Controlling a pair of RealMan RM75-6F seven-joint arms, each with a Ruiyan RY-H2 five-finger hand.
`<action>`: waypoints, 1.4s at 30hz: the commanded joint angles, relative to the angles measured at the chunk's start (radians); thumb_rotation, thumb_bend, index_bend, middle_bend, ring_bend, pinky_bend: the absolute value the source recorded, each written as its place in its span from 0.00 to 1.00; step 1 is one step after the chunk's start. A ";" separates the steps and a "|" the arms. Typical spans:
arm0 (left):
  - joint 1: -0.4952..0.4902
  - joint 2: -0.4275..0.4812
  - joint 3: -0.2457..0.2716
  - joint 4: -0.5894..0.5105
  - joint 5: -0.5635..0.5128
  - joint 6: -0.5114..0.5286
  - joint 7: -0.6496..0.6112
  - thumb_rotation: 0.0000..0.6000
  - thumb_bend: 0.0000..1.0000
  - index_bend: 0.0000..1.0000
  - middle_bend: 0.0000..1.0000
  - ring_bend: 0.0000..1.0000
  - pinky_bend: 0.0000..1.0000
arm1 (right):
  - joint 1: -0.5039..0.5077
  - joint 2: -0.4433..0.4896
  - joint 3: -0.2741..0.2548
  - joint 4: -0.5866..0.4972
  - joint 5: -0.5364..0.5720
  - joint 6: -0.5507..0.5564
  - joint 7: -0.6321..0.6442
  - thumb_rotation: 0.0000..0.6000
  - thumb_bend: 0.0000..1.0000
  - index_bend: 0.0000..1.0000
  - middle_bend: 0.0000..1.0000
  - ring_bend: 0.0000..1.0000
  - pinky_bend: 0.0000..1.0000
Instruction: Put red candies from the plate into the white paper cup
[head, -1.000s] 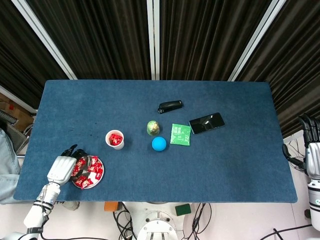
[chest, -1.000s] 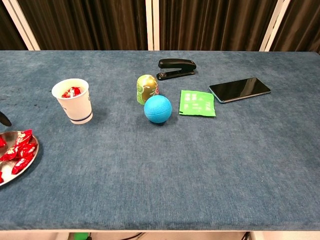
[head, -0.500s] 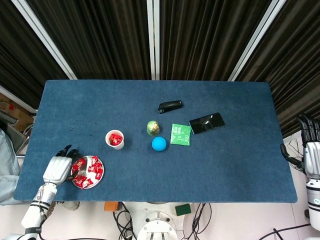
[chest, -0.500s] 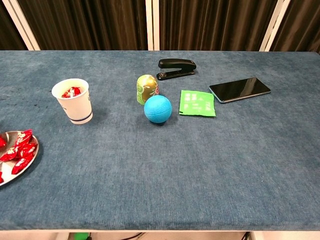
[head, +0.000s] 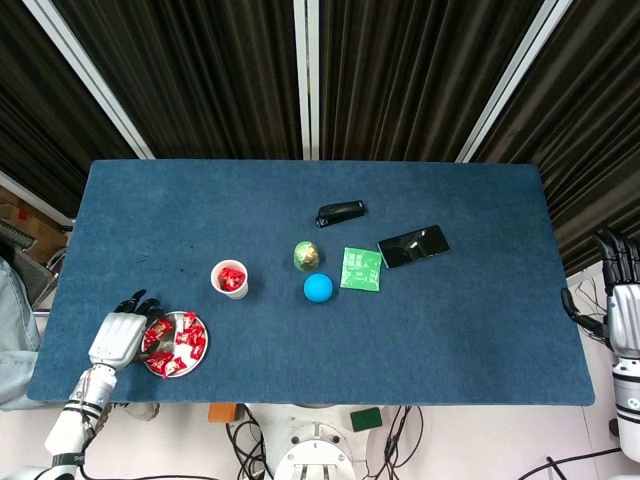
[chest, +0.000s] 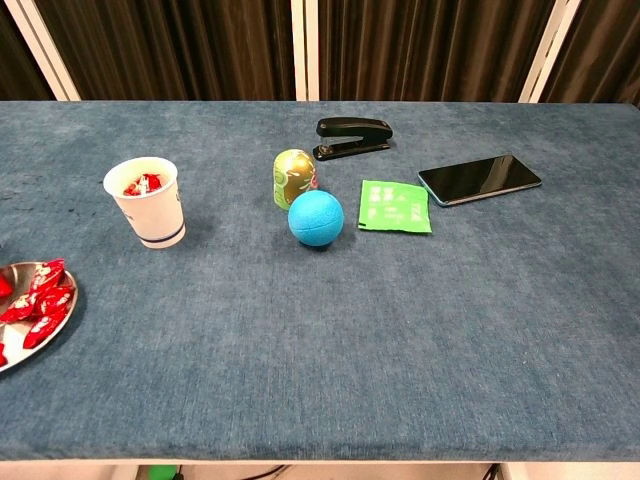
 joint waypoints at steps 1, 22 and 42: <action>-0.006 -0.002 -0.001 0.000 -0.003 -0.013 0.000 1.00 0.29 0.37 0.21 0.05 0.21 | 0.000 -0.002 0.000 0.003 0.002 -0.002 0.002 1.00 0.35 0.00 0.00 0.00 0.00; -0.008 -0.004 -0.004 -0.017 -0.019 -0.019 0.075 1.00 0.28 0.41 0.21 0.05 0.21 | 0.001 -0.007 0.000 0.021 0.007 -0.009 0.019 1.00 0.35 0.00 0.00 0.00 0.00; -0.014 -0.010 -0.008 -0.014 -0.042 -0.036 0.096 1.00 0.33 0.52 0.22 0.05 0.21 | 0.003 -0.008 0.000 0.020 0.007 -0.012 0.014 1.00 0.35 0.00 0.00 0.00 0.00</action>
